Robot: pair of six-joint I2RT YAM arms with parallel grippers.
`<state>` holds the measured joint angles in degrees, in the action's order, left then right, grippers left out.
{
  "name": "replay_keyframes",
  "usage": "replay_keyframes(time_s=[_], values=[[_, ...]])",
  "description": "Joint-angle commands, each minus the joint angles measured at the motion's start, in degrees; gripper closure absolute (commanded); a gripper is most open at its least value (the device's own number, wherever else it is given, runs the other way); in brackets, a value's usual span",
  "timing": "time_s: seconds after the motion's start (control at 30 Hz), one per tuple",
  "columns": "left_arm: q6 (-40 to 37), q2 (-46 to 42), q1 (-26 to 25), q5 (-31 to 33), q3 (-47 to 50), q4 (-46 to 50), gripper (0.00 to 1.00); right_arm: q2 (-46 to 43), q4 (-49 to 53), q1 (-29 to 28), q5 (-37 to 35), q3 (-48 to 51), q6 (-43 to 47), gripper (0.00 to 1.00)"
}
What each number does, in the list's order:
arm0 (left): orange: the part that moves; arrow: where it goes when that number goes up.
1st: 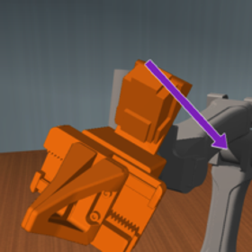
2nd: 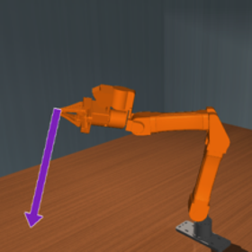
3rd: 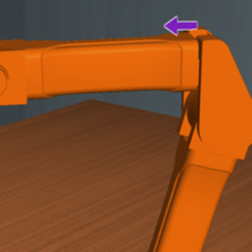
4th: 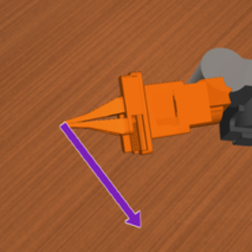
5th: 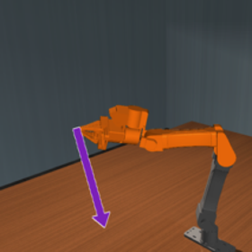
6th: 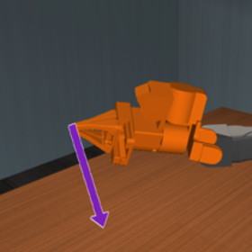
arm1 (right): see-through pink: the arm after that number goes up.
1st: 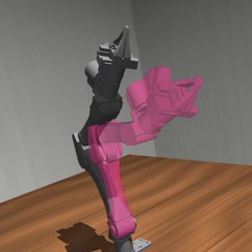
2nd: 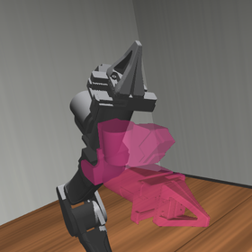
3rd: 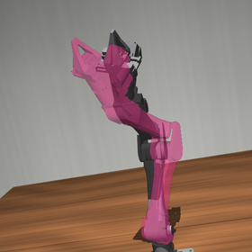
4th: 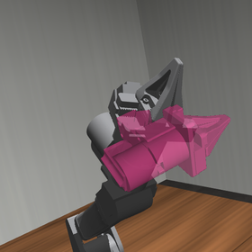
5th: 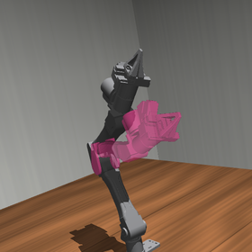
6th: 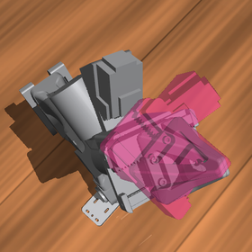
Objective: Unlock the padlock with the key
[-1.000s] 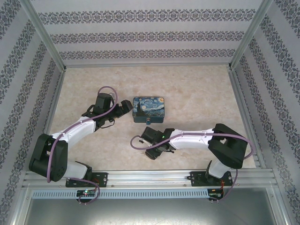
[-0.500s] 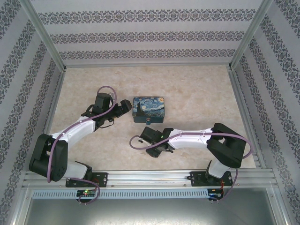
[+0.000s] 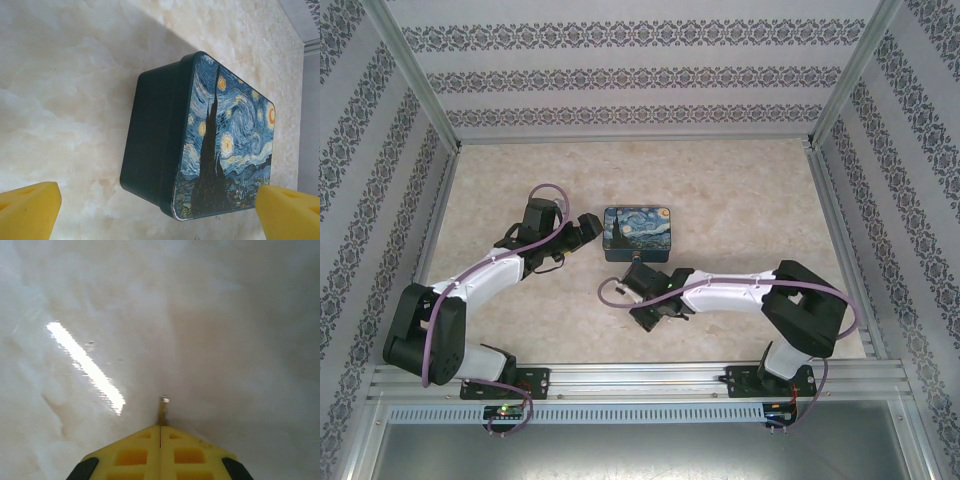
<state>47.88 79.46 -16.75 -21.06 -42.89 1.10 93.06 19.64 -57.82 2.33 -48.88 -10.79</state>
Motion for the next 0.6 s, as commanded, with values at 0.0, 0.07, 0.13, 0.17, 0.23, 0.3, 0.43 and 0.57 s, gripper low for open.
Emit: replay_keyframes(time_s=[0.0,0.07,0.13,0.17,0.23,0.3,0.43,0.57], values=[[1.1,0.0,0.6,-1.8,-1.3,-0.2,0.0,-4.0,-2.1,2.5,2.6,1.4,-1.9,1.0],[1.4,-0.2,0.6,-2.4,-1.1,-0.4,0.0,-5.8,-3.2,4.0,3.9,2.0,-2.5,1.0],[1.8,-0.4,0.6,-3.1,-1.0,-0.8,0.0,-7.5,-4.3,5.4,5.1,2.8,-3.3,1.0],[2.2,-0.4,0.6,-3.4,-0.8,-1.2,0.0,-8.2,-4.8,5.9,5.6,3.1,-3.7,1.0],[3.1,-0.4,0.6,-4.4,-0.6,-2.1,0.0,-9.8,-6.1,7.3,6.7,4.1,-4.7,1.0],[4.1,-0.3,0.6,-5.2,-0.4,-3.1,0.0,-11.2,-7.4,8.4,7.7,5.1,-5.8,1.0],[5.3,0.1,0.4,-6.2,0.0,-4.3,0.0,-12.9,-9.6,10.8,9.6,7.1,-8.3,1.0],[5.6,0.2,0.3,-6.1,0.4,-4.7,0.0,-14.0,-10.1,11.0,10.3,8.6,-10.1,1.0]])
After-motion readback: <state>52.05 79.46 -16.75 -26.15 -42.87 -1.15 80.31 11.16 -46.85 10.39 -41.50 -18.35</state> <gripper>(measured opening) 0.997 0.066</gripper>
